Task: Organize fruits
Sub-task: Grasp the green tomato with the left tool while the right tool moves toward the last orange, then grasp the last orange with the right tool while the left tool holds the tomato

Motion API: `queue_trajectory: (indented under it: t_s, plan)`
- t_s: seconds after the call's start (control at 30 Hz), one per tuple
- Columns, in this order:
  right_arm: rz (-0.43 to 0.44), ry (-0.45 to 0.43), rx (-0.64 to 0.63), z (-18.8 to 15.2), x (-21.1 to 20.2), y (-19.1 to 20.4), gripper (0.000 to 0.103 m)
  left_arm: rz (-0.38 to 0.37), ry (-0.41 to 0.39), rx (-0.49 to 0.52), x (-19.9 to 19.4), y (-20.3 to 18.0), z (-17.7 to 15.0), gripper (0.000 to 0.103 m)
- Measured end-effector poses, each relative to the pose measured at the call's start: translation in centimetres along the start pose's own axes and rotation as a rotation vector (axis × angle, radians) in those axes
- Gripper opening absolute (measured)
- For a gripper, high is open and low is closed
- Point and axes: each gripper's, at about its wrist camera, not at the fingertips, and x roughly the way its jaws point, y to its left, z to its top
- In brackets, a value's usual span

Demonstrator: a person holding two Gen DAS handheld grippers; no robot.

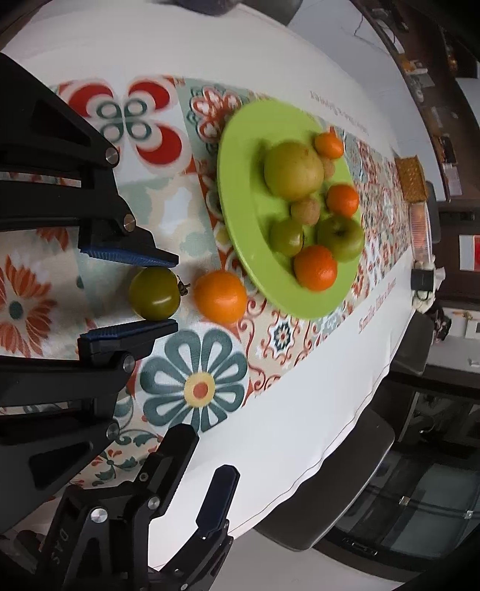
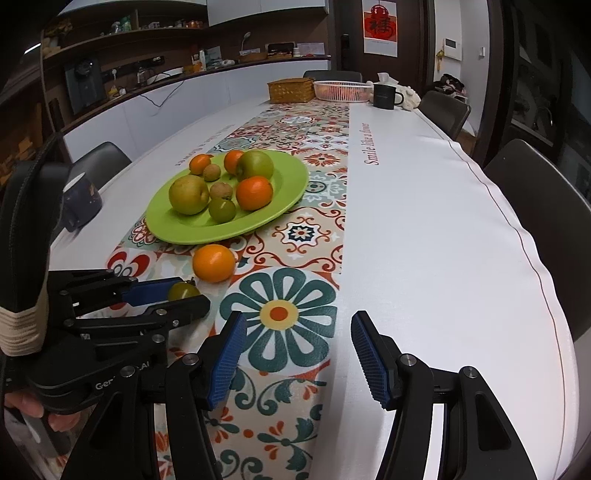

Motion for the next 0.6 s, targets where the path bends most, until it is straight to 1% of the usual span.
queue_trajectory:
  t_s: [0.13,0.23,0.37,0.6]
  plan:
    - [0.017,0.005,-0.003,0.3,0.1,0.7,0.060,0.031,-0.018,-0.023,-1.3,1.2,-0.4,0.029]
    - [0.039,0.011,-0.012,0.5,0.5,1.6,0.060,0.075,-0.032,-0.030,-2.1,2.2,-0.8,0.029]
    - [0.073,0.021,-0.017,1.0,1.1,2.5,0.060,0.114,-0.048,-0.046,-2.7,3.5,-0.9,0.029]
    - [0.129,0.055,0.018,2.8,3.1,3.5,0.060,0.150,-0.079,-0.076,-3.6,5.3,-0.5,0.029]
